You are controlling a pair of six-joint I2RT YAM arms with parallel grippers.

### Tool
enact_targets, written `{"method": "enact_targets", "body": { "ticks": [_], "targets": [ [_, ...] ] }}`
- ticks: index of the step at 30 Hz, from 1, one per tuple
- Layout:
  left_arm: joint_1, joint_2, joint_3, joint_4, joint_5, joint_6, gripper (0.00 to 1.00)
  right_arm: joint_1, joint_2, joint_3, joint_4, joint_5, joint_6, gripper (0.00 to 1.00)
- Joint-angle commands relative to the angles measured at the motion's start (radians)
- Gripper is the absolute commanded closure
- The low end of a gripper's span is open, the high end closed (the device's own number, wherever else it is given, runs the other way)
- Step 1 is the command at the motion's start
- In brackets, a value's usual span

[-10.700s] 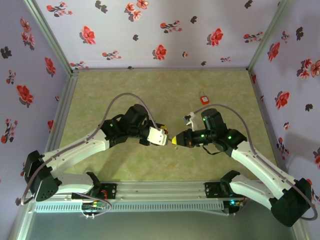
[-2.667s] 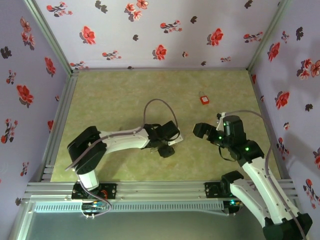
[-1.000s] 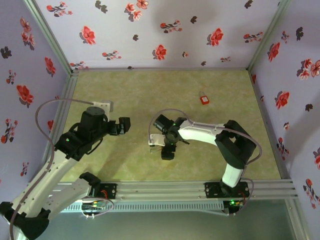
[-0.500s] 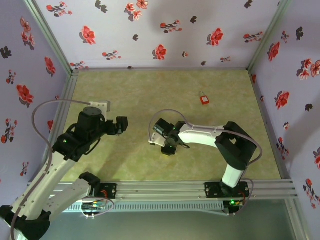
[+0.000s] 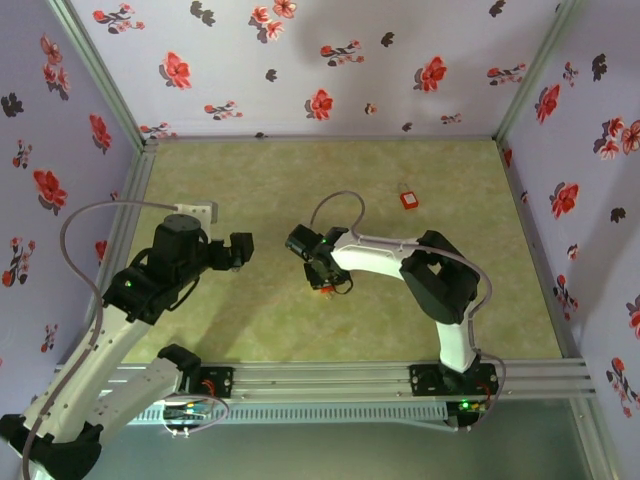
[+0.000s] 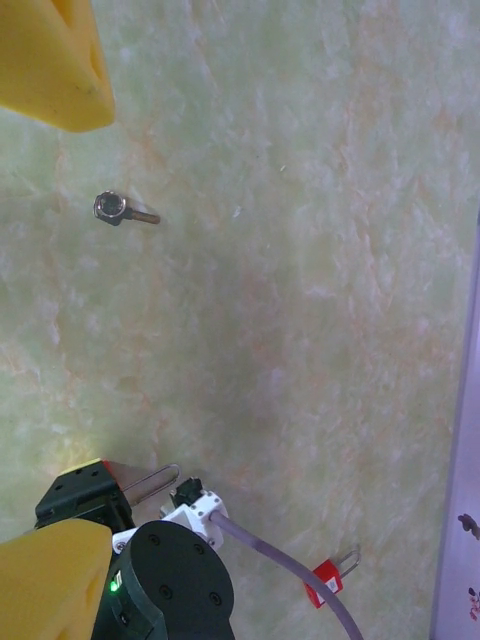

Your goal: Unlock with the key

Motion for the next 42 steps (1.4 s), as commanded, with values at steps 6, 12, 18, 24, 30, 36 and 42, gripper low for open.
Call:
{"method": "enact_targets", "body": {
  "ticks": [6,12,18,24,30,36,42],
  "targets": [
    [0.011,-0.013,-0.003,-0.024,-0.019,-0.028,0.0,-0.007,-0.004,-0.022,0.047,0.053,0.196,0.7],
    [0.011,-0.002,-0.015,-0.016,-0.014,-0.043,0.0,-0.007,-0.074,-0.022,0.056,0.029,0.191,0.45],
    [0.011,0.01,-0.033,0.01,0.015,-0.041,0.0,-0.01,-0.246,-0.034,0.032,0.038,0.139,0.32],
    [0.032,0.155,-0.009,-0.065,0.03,-0.076,0.02,-0.086,-0.405,-0.085,-0.02,0.005,0.018,0.28],
    [0.17,0.312,-0.086,-0.063,0.155,-0.192,0.18,-0.11,-0.532,-0.167,-0.008,-0.019,-0.081,0.21],
    [0.306,0.404,-0.195,0.089,0.257,-0.269,0.37,-0.112,-0.612,-0.254,0.026,-0.043,-0.091,0.2],
    [0.323,0.528,-0.194,0.18,0.27,-0.295,0.46,-0.11,-0.651,-0.324,0.062,-0.056,-0.072,0.21]
  ]
}}
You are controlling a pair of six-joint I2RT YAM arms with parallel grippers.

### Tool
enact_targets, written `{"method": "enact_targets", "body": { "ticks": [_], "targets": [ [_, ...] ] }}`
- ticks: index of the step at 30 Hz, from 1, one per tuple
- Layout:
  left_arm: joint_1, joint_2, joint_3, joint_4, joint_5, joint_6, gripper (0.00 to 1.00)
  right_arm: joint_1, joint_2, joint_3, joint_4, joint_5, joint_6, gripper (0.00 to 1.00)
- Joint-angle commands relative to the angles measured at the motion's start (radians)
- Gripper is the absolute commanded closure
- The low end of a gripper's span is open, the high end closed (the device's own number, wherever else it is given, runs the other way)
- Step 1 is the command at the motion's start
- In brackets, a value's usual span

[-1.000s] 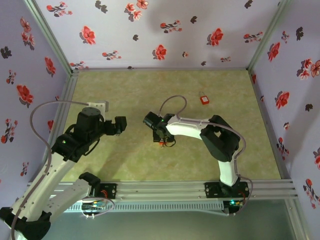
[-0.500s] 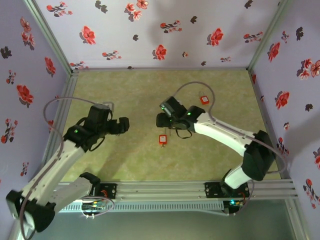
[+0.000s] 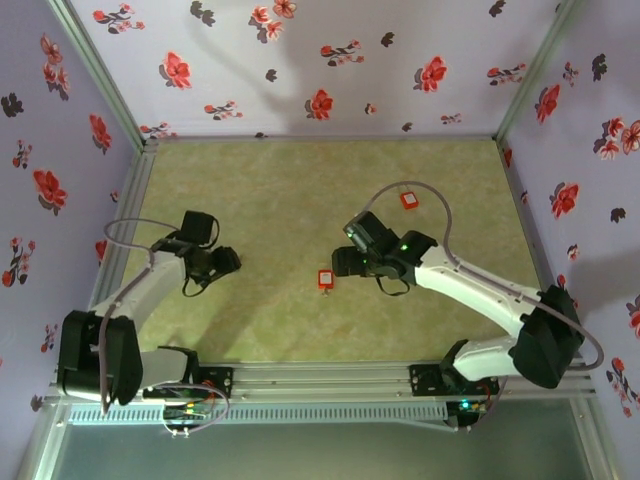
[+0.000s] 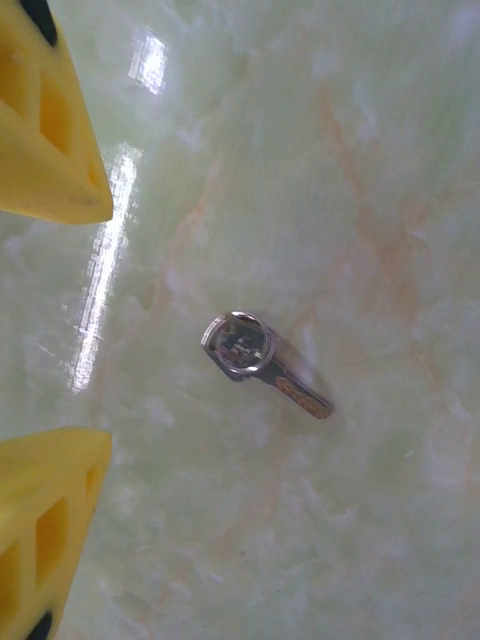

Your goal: Unlock with the key

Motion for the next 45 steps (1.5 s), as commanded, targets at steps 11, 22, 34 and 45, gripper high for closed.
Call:
{"method": "enact_targets", "body": {
  "ticks": [11,22,34,45],
  "targets": [
    [0.009,0.172,0.023,0.136,0.032,-0.035,0.55,0.0,-0.054,-0.077,0.046,-0.012,0.003,0.22],
    [0.009,0.244,0.038,0.153,0.026,-0.014,0.59,0.0,-0.045,-0.093,0.057,-0.013,0.005,0.23],
    [0.009,0.262,0.061,0.164,0.007,-0.025,0.59,0.001,-0.037,-0.103,0.069,-0.022,-0.003,0.24],
    [0.002,0.317,0.086,0.131,0.002,0.005,0.71,0.001,-0.039,-0.117,0.073,-0.033,-0.013,0.25]
  ]
}}
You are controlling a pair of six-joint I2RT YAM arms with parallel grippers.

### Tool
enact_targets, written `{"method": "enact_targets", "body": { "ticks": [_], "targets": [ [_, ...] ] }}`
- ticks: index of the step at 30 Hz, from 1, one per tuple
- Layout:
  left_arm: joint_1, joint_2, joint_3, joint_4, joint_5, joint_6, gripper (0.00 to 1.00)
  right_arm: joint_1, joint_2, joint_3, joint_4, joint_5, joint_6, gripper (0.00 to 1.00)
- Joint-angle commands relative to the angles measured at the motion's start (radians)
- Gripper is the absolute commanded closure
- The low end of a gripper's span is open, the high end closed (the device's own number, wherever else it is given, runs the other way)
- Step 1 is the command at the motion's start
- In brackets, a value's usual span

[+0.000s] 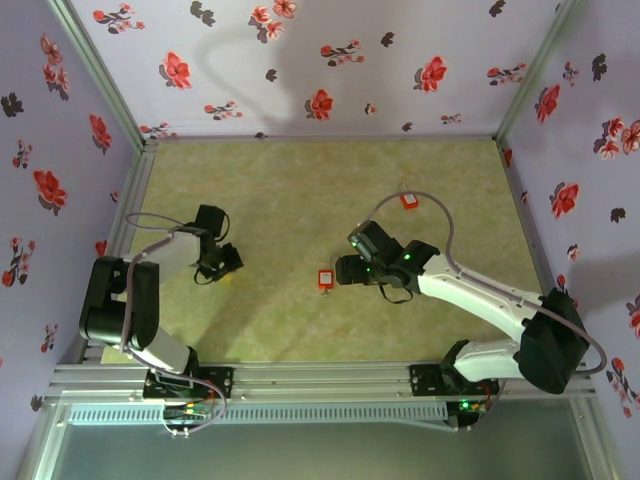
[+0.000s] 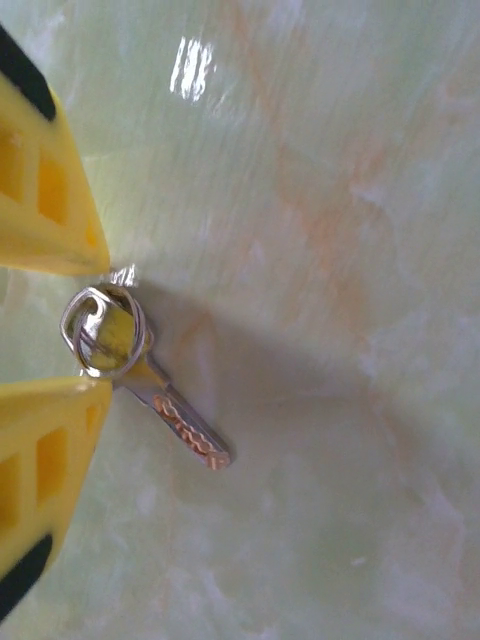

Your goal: Unlock with the key

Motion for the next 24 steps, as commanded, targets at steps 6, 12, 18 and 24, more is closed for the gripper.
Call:
{"method": "enact_targets", "body": {
  "ticks": [6,12,18,24],
  "targets": [
    [-0.007,0.016,0.015,0.034,-0.003,0.031,0.87,0.002,0.007,-0.015,0.015,-0.009,-0.015,0.25],
    [-0.009,-0.028,-0.01,0.019,-0.002,0.046,0.92,0.003,0.034,-0.005,0.025,-0.028,-0.018,0.26],
    [-0.011,-0.084,-0.047,0.036,0.019,0.049,1.0,0.003,0.057,0.014,0.036,-0.048,-0.013,0.26],
    [-0.045,-0.176,-0.09,0.111,0.087,-0.034,1.0,0.001,0.051,0.019,0.123,-0.09,0.045,0.25]
  ]
}}
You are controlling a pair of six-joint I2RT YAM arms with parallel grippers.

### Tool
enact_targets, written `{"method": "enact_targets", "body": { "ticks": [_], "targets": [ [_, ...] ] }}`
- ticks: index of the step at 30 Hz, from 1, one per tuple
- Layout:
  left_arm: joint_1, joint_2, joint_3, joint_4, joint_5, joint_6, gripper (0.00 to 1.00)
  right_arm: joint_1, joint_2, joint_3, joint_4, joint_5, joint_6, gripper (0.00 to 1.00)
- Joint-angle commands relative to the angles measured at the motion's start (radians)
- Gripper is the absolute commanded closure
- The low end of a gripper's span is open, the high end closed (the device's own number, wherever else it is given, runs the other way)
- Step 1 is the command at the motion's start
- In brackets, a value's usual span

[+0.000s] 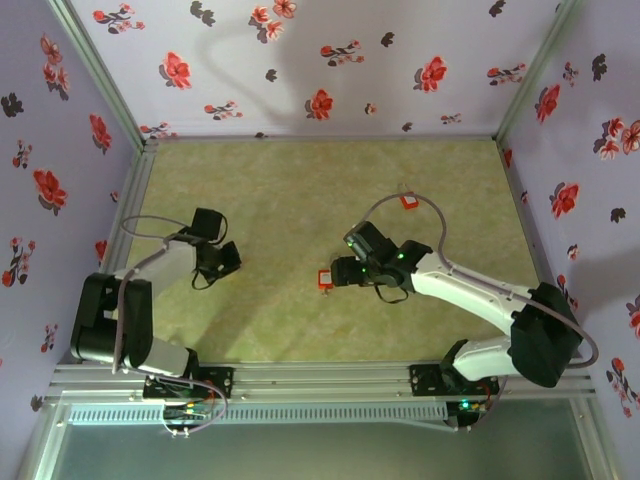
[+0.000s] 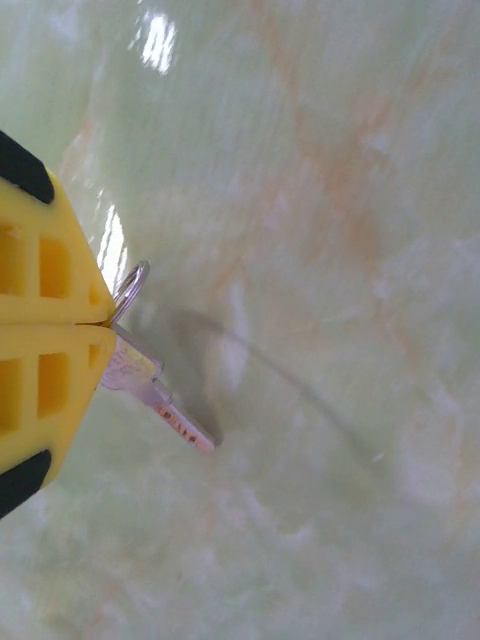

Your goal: Unlock with the key

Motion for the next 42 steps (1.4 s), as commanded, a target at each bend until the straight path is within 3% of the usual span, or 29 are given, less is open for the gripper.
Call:
{"method": "enact_targets", "body": {
  "ticks": [1,8,14,20,26,42],
  "targets": [
    [-0.041,-0.076,-0.031,0.072,0.075,-0.084,1.0,0.001,-0.001,0.022,0.102,-0.046,0.059,0.24],
    [-0.192,-0.233,-0.079,0.299,0.111,-0.388,1.0,-0.015,-0.026,-0.086,0.536,-0.15,0.276,0.21],
    [-0.293,-0.29,-0.091,0.444,0.05,-0.516,1.0,-0.035,0.006,-0.112,0.686,-0.204,0.429,0.21],
    [-0.385,-0.273,-0.129,0.703,0.005,-0.556,1.0,-0.036,0.019,-0.194,0.921,-0.222,0.635,0.21],
    [-0.447,-0.25,-0.167,0.902,-0.036,-0.569,1.0,-0.045,0.012,-0.234,0.982,-0.158,0.719,0.22],
    [-0.568,-0.192,-0.19,1.069,-0.078,-0.617,1.0,-0.171,0.066,-0.304,1.269,-0.174,0.817,0.29]
  ]
}}
